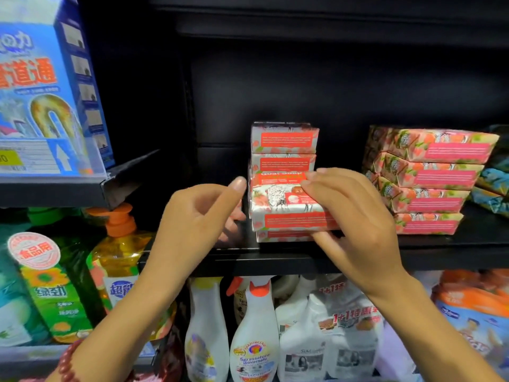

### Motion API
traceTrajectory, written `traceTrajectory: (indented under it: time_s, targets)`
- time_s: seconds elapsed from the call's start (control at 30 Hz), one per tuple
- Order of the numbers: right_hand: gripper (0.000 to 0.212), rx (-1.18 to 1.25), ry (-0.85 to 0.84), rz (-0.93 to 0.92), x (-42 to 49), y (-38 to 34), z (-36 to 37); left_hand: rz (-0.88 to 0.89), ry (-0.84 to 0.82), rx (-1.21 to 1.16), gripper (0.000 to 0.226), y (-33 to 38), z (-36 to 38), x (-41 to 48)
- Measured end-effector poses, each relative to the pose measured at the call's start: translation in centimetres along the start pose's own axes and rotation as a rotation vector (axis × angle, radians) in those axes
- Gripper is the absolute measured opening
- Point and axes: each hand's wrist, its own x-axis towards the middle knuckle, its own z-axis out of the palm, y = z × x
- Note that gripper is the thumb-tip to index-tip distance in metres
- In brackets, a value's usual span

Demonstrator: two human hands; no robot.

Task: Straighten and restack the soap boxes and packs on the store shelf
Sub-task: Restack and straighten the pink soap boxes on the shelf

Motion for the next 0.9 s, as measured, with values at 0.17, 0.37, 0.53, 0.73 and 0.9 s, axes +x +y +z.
traceTrajectory:
  time_s: [0.17, 0.37, 0.53, 0.73, 0.9]
  targets:
    - [0.031, -0.011, 0.022, -0.07, 0.9, -0.3, 0.1, -0.2, -0.24, -0.201, 0.041, 1.2, 1.0, 0.8]
    - [0.077, 0.298, -0.217, 0.166, 1.1, 0.5, -1.4, 0.053, -0.039, -0.144, 0.041, 0.7, 1.3, 0.0]
    - [0.061, 0.678, -0.288, 0.513, 2.6, 0.5, -2.5, 0.229, -0.09, -0.116, 0.045, 0.5, 1.1, 0.3]
    - [0.04, 0.589, -0.151, 0.397, 3.1, -0.5, -2.6, 0.219, -0.194, -0.145, 0.048, 0.7, 0.6, 0.8]
    - [0.032, 0.475, -0.065, 0.244, 2.2, -0.9, -1.5, 0.11, -0.291, -0.13, 0.05, 0.8, 0.4, 1.4]
